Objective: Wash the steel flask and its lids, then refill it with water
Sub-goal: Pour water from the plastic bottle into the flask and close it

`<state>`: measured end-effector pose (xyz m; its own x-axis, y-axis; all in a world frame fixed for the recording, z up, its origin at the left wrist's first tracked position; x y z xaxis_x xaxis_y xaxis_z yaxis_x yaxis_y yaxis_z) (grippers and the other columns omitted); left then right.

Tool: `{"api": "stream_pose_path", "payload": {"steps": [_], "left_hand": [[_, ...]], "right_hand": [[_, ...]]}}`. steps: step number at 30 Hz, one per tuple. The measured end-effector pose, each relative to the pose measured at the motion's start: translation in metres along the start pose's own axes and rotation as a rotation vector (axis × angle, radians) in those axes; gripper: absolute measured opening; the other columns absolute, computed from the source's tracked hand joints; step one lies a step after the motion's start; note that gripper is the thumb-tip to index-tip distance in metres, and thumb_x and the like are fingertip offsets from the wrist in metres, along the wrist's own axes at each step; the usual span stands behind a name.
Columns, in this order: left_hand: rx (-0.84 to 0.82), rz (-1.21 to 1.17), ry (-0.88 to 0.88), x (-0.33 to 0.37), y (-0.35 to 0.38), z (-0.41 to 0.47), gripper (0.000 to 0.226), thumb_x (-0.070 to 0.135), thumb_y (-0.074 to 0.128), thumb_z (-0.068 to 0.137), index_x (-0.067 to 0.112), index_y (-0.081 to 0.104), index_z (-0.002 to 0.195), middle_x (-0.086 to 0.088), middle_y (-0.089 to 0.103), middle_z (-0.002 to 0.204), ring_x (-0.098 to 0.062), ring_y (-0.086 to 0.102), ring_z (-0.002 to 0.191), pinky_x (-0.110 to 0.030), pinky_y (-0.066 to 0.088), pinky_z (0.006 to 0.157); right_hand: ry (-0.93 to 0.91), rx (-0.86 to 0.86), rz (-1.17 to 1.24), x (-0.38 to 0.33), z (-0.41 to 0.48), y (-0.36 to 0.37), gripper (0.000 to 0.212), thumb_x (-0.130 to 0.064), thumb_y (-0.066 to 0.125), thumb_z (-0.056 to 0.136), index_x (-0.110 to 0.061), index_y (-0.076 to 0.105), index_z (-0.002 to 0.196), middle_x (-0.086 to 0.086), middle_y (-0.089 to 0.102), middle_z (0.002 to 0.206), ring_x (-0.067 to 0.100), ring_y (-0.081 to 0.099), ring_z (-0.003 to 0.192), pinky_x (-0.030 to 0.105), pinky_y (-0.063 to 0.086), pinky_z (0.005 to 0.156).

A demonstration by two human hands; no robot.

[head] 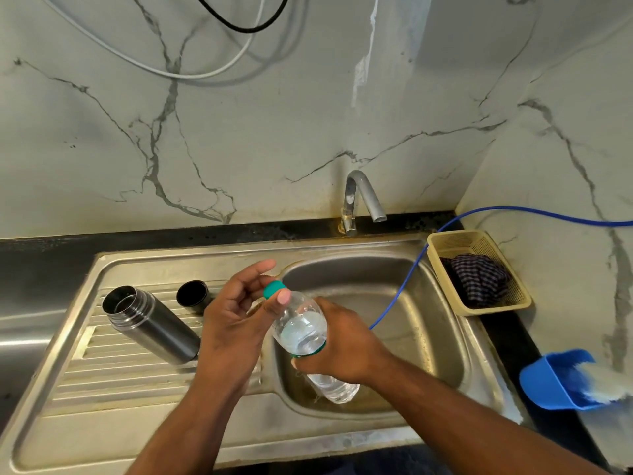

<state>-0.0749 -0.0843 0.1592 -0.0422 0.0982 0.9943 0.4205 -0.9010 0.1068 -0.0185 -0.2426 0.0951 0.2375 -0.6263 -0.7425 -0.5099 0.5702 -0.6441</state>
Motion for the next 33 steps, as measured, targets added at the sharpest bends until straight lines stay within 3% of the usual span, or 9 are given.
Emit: {"api": "stream_pose_path", "payload": {"steps": [4, 8, 13, 19, 22, 24, 26, 29, 33], "left_hand": [[-0.176, 0.060, 0.032, 0.011, 0.007, -0.002, 0.043, 0.019, 0.075, 0.078, 0.024, 0.072, 0.120, 0.006, 0.078, 0.111, -0.011, 0.071, 0.112, -0.019, 0.055, 0.093], [-0.428, 0.244, 0.132, 0.023, 0.016, -0.002, 0.035, 0.037, 0.075, 0.087, 0.036, 0.074, 0.122, 0.007, 0.076, 0.114, -0.015, 0.067, 0.117, -0.024, 0.053, 0.099], [-0.545, 0.373, 0.203, 0.029, 0.018, 0.008, 0.036, 0.040, 0.067, 0.091, 0.041, 0.068, 0.127, 0.011, 0.075, 0.114, -0.022, 0.065, 0.116, -0.029, 0.054, 0.099], [-0.319, 0.345, 0.202, 0.013, 0.004, 0.017, 0.041, 0.029, 0.068, 0.093, 0.032, 0.065, 0.134, 0.016, 0.072, 0.124, -0.011, 0.065, 0.122, -0.034, 0.055, 0.102], [-0.093, 0.407, 0.215, 0.010, -0.021, 0.017, 0.047, 0.044, 0.067, 0.087, 0.037, 0.061, 0.133, 0.024, 0.070, 0.122, -0.005, 0.066, 0.116, -0.020, 0.054, 0.097], [-0.010, 0.442, 0.230, 0.009, -0.034, 0.012, 0.042, 0.042, 0.068, 0.087, 0.037, 0.064, 0.129, 0.025, 0.070, 0.117, -0.004, 0.067, 0.110, -0.012, 0.052, 0.089], [0.014, 0.456, 0.217, -0.001, -0.048, 0.009, 0.035, 0.034, 0.071, 0.089, 0.035, 0.067, 0.124, 0.020, 0.073, 0.113, -0.009, 0.070, 0.104, -0.014, 0.054, 0.086], [0.017, 0.446, 0.125, -0.027, -0.066, 0.004, 0.026, 0.024, 0.073, 0.091, 0.036, 0.071, 0.114, 0.019, 0.076, 0.106, -0.011, 0.071, 0.097, -0.022, 0.055, 0.084], [0.041, 0.452, 0.008, -0.065, -0.091, -0.006, 0.023, 0.022, 0.073, 0.091, 0.036, 0.073, 0.110, 0.021, 0.076, 0.098, -0.004, 0.070, 0.097, -0.016, 0.051, 0.083]], "right_hand": [[-0.040, -0.099, 0.028, -0.003, 0.000, -0.011, 0.075, -0.049, 0.092, 0.057, -0.035, 0.057, 0.123, -0.016, 0.069, 0.113, 0.006, 0.066, 0.100, 0.034, 0.057, 0.089], [-0.099, -0.268, 0.027, -0.008, -0.001, -0.017, 0.068, -0.032, 0.096, 0.062, -0.033, 0.061, 0.121, -0.014, 0.070, 0.112, 0.005, 0.068, 0.100, 0.032, 0.059, 0.089], [-0.132, -0.334, 0.036, -0.012, 0.004, -0.017, 0.070, -0.030, 0.097, 0.063, -0.032, 0.061, 0.123, -0.013, 0.071, 0.114, 0.007, 0.069, 0.105, 0.037, 0.059, 0.093], [-0.088, -0.279, 0.068, -0.013, 0.022, -0.017, 0.073, -0.027, 0.099, 0.062, -0.042, 0.058, 0.122, -0.022, 0.069, 0.115, -0.001, 0.066, 0.106, 0.016, 0.053, 0.088], [-0.066, -0.210, -0.032, -0.017, 0.044, -0.018, 0.085, -0.041, 0.097, 0.061, -0.046, 0.049, 0.131, -0.025, 0.062, 0.122, 0.000, 0.061, 0.110, 0.027, 0.053, 0.097], [-0.052, -0.174, -0.055, -0.023, 0.062, -0.022, 0.083, -0.041, 0.096, 0.063, -0.051, 0.044, 0.127, -0.027, 0.059, 0.118, 0.000, 0.059, 0.108, 0.027, 0.053, 0.094], [-0.065, -0.129, -0.053, -0.035, 0.087, -0.026, 0.082, -0.041, 0.096, 0.062, -0.051, 0.044, 0.125, -0.026, 0.058, 0.118, 0.001, 0.058, 0.108, 0.028, 0.051, 0.091], [-0.101, -0.066, -0.074, -0.055, 0.129, -0.025, 0.092, -0.042, 0.097, 0.061, -0.039, 0.046, 0.138, -0.013, 0.059, 0.132, 0.012, 0.057, 0.117, 0.040, 0.050, 0.102], [-0.158, -0.040, -0.028, -0.093, 0.186, -0.007, 0.084, -0.035, 0.098, 0.063, -0.028, 0.053, 0.134, -0.010, 0.060, 0.132, 0.010, 0.055, 0.118, 0.027, 0.044, 0.099]]}}
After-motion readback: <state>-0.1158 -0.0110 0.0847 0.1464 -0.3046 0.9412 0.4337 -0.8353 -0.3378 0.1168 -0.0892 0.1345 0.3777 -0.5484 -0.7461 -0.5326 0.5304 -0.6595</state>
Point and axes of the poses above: each hand's wrist, its own z-axis towards the middle knuckle, its own y-axis out of the palm, x = y × z, the point moved 7 cm from there along z, towards the middle knuckle
